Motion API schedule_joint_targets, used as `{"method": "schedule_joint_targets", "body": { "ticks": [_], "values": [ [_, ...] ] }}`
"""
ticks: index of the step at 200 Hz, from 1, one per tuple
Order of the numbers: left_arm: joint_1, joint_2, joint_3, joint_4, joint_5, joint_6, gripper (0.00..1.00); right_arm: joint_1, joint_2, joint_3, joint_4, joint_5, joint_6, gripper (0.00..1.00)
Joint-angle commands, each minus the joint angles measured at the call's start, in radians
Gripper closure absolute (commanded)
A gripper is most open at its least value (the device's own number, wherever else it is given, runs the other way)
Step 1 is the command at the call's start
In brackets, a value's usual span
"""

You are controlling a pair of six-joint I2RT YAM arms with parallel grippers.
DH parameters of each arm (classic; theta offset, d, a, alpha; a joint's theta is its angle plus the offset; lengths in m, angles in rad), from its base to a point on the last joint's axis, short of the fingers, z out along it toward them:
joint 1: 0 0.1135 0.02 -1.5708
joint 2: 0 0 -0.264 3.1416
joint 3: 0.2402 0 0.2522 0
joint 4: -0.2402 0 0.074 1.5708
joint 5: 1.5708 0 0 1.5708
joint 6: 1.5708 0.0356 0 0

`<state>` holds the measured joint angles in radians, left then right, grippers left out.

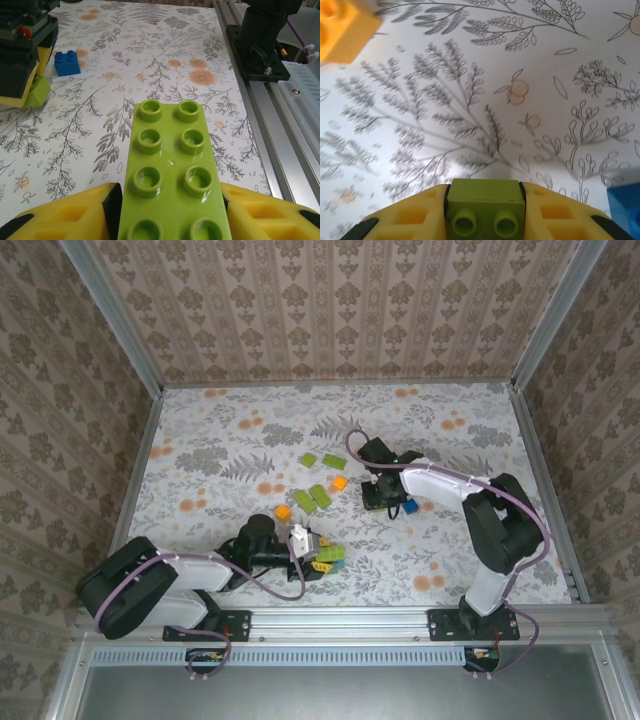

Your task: Assemble a carrot with lego

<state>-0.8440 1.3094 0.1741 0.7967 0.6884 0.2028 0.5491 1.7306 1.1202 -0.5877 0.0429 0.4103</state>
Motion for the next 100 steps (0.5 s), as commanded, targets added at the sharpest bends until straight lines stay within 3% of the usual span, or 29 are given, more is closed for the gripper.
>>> {"method": "schedule_joint_targets", "body": {
  "ticks": [1,48,100],
  "values": [
    [-0.005,0.017,0.023,0.000,0.008,0.025,0.51,0.032,-0.101,-0.017,-0.080,-0.021,0.038,0.69],
    [-0.006,0.042,0.027,0.015,0.014,0.035,0.58,0.131,-0.244,-0.010,-0.199,-0.023,0.101,0.69],
    [-0.006,0.051,0.029,0.005,0.002,0.043,0.64,0.237,-0.275,0.056,-0.346,-0.022,0.221,0.74]
  ]
}}
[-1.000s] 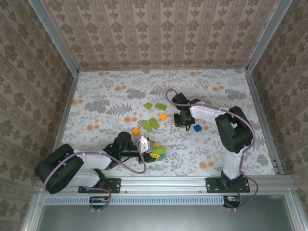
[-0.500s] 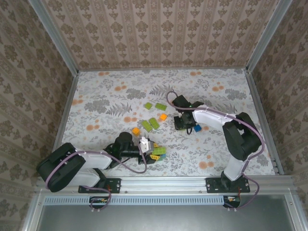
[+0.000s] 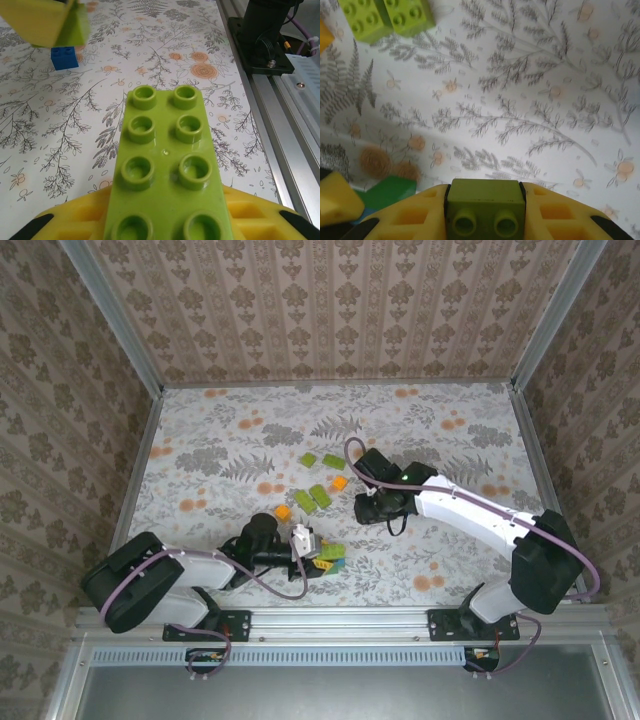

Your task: Assemble a carrot with lego

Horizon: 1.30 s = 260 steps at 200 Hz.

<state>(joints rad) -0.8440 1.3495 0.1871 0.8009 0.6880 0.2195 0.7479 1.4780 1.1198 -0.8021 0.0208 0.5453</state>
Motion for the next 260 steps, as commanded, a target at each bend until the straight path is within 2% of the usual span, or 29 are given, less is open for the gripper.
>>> {"method": "schedule_joint_targets", "body": {
  "ticks": [1,41,88,145,260],
  "values": [
    [-0.006,0.011,0.016,0.001,0.001,0.026,0.64,0.041,-0.022,0.059,-0.136,0.001,0.089,0.74],
    [-0.013,0.025,0.021,-0.008,-0.032,0.039,0.66,0.110,-0.051,0.128,-0.212,-0.007,0.174,0.77],
    [-0.027,0.052,0.013,0.019,-0.089,0.050,0.70,0.163,-0.005,0.191,-0.275,0.007,0.254,0.79],
    [-0.036,0.103,0.026,0.027,-0.106,0.064,0.72,0.237,0.057,0.214,-0.255,0.005,0.352,0.80],
    [-0.037,0.138,0.037,0.032,-0.102,0.063,0.73,0.246,0.123,0.237,-0.270,0.080,0.363,0.80]
  ]
}}
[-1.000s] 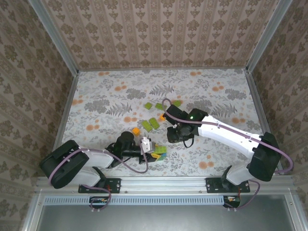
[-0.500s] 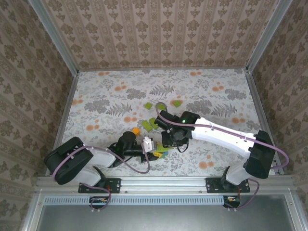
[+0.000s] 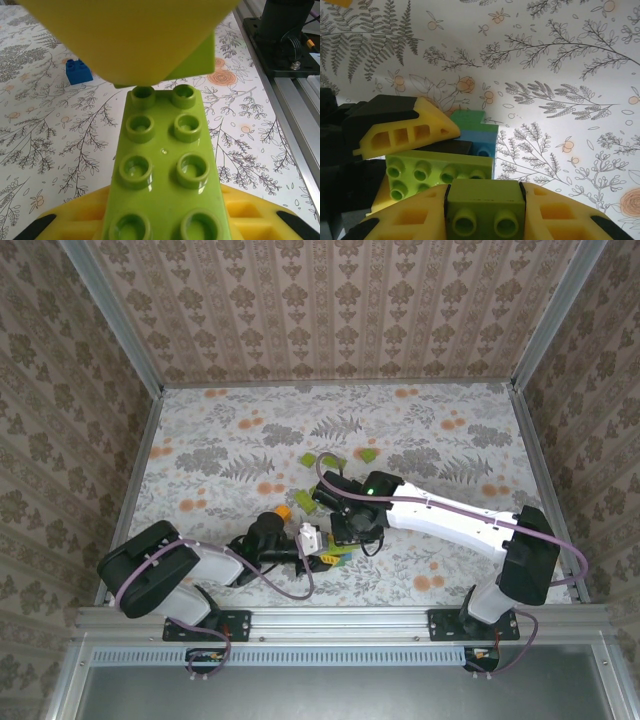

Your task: Assemble a carrot with lego

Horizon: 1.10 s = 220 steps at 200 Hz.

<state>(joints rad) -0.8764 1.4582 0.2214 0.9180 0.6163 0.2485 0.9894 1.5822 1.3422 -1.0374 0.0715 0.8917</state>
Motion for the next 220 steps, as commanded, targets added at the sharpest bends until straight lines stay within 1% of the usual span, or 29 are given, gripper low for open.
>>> {"method": "schedule_joint_targets", "body": {
  "ticks": [1,65,128,220],
  "values": [
    [-0.005,0.029,0.002,-0.085,-0.030,0.034,0.73,0.005,0.019,0.015,-0.035,0.029,0.015,0.80],
    [-0.005,0.040,0.016,-0.103,-0.035,0.034,0.73,0.003,0.043,-0.004,-0.005,0.017,0.002,0.80],
    [-0.005,0.052,0.027,-0.116,-0.037,0.034,0.74,-0.007,0.039,-0.035,0.002,0.022,-0.002,0.77],
    [-0.005,0.060,0.042,-0.139,-0.044,0.039,0.76,-0.026,0.022,-0.057,-0.030,0.039,-0.018,0.77]
  ]
}}
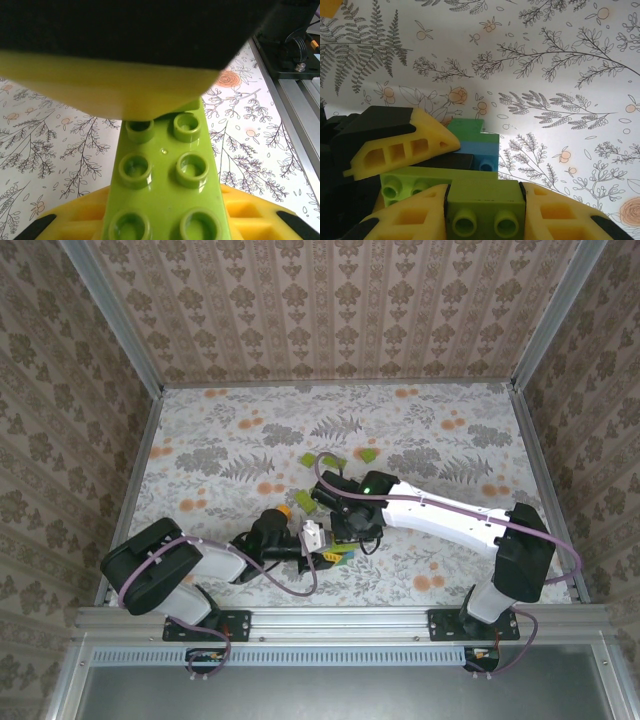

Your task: Assemble a carrot with lego

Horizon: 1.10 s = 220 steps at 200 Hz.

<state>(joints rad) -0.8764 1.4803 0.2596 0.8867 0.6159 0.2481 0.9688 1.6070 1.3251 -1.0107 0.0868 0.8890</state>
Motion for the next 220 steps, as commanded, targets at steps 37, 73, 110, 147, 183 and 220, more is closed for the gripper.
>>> {"method": "schedule_joint_targets", "body": {
  "ticks": [37,73,110,147,183,220],
  "values": [
    [-0.004,0.043,0.005,-0.107,-0.044,0.040,0.76,-0.008,-0.005,-0.058,-0.051,0.019,-0.013,0.77],
    [-0.005,0.047,0.009,-0.108,-0.047,0.040,0.76,-0.008,0.000,-0.079,-0.038,-0.005,-0.013,0.76],
    [-0.004,0.048,0.009,-0.108,-0.050,0.041,0.76,-0.008,-0.010,-0.101,-0.023,-0.022,-0.009,0.76],
    [-0.004,0.049,0.008,-0.108,-0.052,0.041,0.76,-0.008,-0.004,-0.113,-0.005,-0.055,-0.014,0.75],
    [-0.004,0.056,0.012,-0.108,-0.053,0.040,0.76,-0.008,0.004,-0.113,-0.007,-0.080,-0.028,0.74],
    [-0.004,0.061,0.015,-0.112,-0.056,0.040,0.76,-0.005,0.005,-0.106,-0.037,-0.087,-0.042,0.74]
  ]
}}
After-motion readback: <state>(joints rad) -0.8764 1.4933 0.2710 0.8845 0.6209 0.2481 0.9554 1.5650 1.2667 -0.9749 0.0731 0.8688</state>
